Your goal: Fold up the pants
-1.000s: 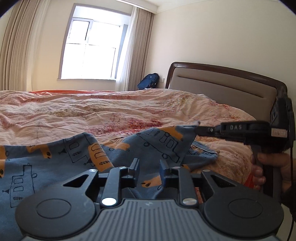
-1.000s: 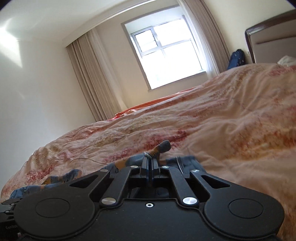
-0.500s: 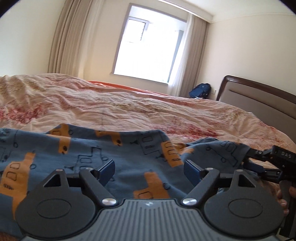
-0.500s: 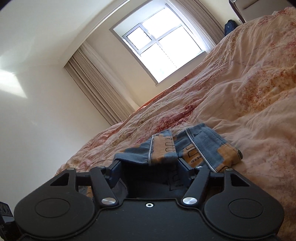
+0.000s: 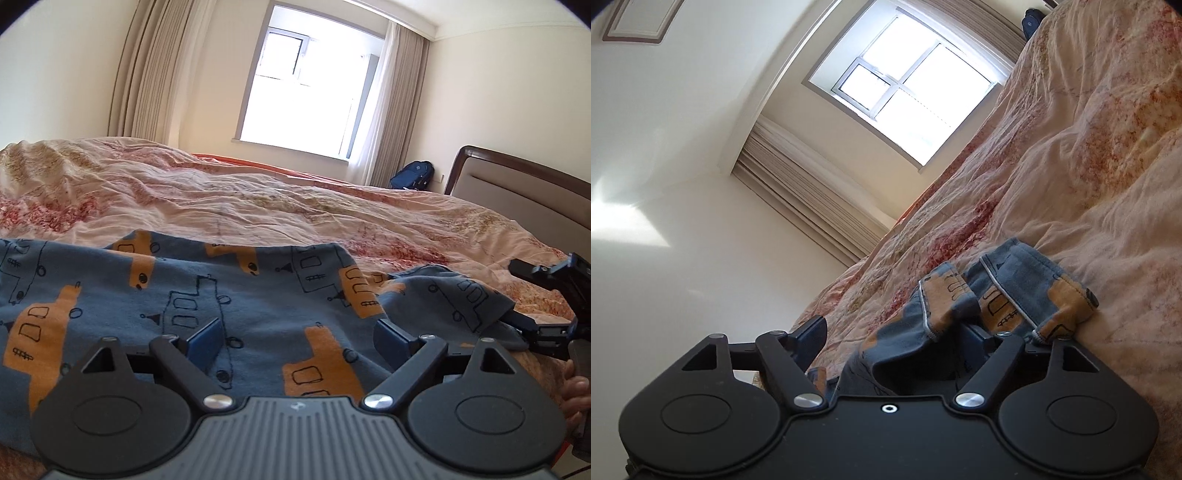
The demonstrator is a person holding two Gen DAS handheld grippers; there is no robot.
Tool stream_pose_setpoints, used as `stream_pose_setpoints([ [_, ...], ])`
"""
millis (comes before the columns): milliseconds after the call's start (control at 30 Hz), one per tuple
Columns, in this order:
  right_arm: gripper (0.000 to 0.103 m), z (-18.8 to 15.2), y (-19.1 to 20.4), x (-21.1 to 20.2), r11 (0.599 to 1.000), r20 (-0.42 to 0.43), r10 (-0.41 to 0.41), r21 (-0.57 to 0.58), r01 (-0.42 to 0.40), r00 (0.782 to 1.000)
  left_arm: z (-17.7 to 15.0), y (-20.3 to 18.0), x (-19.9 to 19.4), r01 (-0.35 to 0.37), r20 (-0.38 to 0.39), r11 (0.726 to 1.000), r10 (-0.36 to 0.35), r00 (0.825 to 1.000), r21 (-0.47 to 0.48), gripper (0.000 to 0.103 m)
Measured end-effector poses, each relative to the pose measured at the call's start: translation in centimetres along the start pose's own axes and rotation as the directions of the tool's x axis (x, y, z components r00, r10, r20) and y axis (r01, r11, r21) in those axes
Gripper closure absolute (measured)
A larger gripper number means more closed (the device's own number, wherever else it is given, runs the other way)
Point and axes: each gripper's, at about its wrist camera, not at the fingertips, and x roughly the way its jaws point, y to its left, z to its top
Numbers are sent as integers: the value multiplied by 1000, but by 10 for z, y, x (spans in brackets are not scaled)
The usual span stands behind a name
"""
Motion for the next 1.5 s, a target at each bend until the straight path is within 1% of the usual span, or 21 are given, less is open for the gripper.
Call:
stream_pose_setpoints([
  [100, 58, 5, -1, 14, 995, 3, -95, -10, 95, 996, 0, -15, 3, 31, -1, 998, -31, 1000, 58, 11],
  [133, 75, 7, -2, 17, 991, 9, -133, -15, 133, 991, 0, -19, 4, 39, -3, 997, -39, 999, 72, 11],
  [200, 92, 10, -3, 21, 986, 22, -162, -30, 162, 987, -2, -25, 5, 57, -8, 993, -56, 998, 102, 11],
  [233, 95, 11, -1, 19, 984, 39, -167, -55, 169, 985, -2, -27, 6, 61, -10, 992, -60, 998, 109, 11],
  [333, 95, 13, 15, 4, 961, 139, -190, -177, 213, 972, -3, -27, 6, 63, -10, 992, -62, 998, 105, 10],
  [433, 95, 8, 19, -16, 917, 238, -254, -249, 311, 938, -3, -19, 6, 45, -14, 996, -44, 999, 71, 9],
  [633, 87, -12, -11, -31, 895, 217, -346, -215, 390, 913, -1, -6, 5, 13, -20, 1000, -13, 1000, 26, 8],
  [700, 80, -12, -12, -33, 898, 225, -339, -211, 386, 913, -1, -5, 4, 3, -19, 1000, -3, 1000, 27, 8],
  [767, 62, -11, -8, -32, 881, 237, -354, -242, 407, 905, 0, -4, 3, -5, -17, 1000, 5, 1000, 25, 7],
  [800, 57, -11, -5, -32, 872, 241, -356, -260, 414, 903, 0, -3, 2, -8, -15, 1000, 8, 1000, 23, 7],
  [867, 31, -13, -2, -34, 862, 247, -361, -279, 422, 899, -1, -2, 1, -16, -13, 1000, 16, 1000, 16, 6],
  [933, 26, -17, 0, -38, 861, 231, -360, -292, 417, 904, -1, 1, 0, -24, -14, 1000, 24, 1000, 10, 5],
  [1000, 26, -21, 0, -41, 869, 210, -353, -289, 403, 912, -2, 2, 1, -29, -15, 1000, 29, 999, 8, 5],
  [1100, 25, -25, -2, -46, 915, 152, -304, -229, 333, 940, -2, 3, 1, -31, -15, 999, 31, 999, 6, 4],
  [1167, 24, -23, 0, -42, 930, 116, -284, -210, 303, 952, -3, 4, 1, -31, -15, 999, 31, 999, 6, 4],
  [1300, 26, -13, -5, -32, 957, 82, -251, -132, 260, 965, -2, 4, 1, -33, -14, 999, 33, 999, 4, 4],
  [1333, 34, -9, -7, -31, 961, 89, -248, -104, 257, 965, -2, 5, 0, -34, -13, 999, 34, 999, 2, 4],
  [1367, 51, -7, -8, -30, 961, 101, -256, -80, 264, 962, -2, 6, -1, -38, -10, 999, 38, 999, -1, 4],
  [1400, 61, -4, -12, -30, 958, 115, -274, -51, 281, 955, -1, 7, -2, -44, -6, 999, 44, 999, -5, 4],
  [1433, 84, -3, -16, -29, 954, 128, -295, -19, 299, 947, 0, 9, -4, -51, 1, 999, 51, 999, -9, 4],
  [1500, 88, -1, -21, -30, 959, 153, -284, 29, 283, 947, 4, 15, -9, -81, 21, 997, 81, 996, -16, 4],
])
